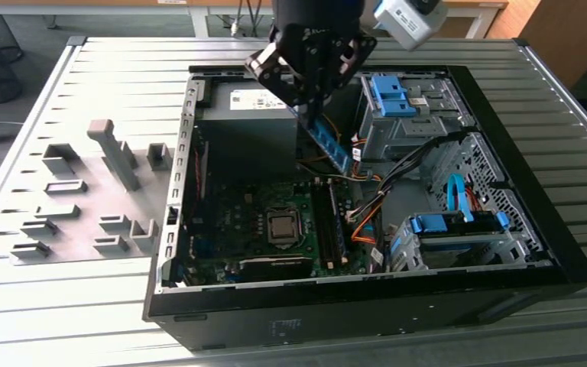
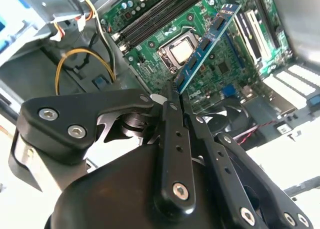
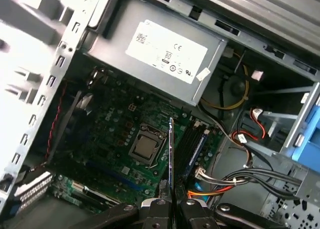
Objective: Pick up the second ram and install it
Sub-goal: 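Insert the second ram into the second slot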
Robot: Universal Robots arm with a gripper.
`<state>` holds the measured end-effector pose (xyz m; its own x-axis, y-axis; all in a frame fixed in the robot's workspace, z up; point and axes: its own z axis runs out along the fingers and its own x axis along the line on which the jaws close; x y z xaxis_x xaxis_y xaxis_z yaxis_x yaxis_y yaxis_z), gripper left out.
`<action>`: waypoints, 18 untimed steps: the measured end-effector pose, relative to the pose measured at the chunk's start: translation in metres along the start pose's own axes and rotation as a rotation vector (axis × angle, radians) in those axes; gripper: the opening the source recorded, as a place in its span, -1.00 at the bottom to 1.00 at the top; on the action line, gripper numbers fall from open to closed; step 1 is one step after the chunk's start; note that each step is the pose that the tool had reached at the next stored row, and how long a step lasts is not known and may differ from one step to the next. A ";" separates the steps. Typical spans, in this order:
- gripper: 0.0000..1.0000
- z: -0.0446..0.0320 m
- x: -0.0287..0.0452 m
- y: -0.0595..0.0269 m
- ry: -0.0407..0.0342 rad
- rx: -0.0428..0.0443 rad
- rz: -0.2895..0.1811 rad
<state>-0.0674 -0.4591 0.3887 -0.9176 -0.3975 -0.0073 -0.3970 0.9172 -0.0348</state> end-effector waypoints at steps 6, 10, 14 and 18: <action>-0.72 0.0029 0.0000 0.0001 0.0038 0.0008 0.109; -0.72 0.0048 0.0001 0.0002 0.0064 0.0014 0.181; -0.72 0.0067 0.0001 0.0002 0.0089 0.0019 0.254; -0.72 0.0087 0.0001 0.0003 0.0113 0.0023 0.326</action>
<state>-0.0674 -0.4591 0.3800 -0.9966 -0.0821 -0.0073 -0.0818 0.9960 -0.0347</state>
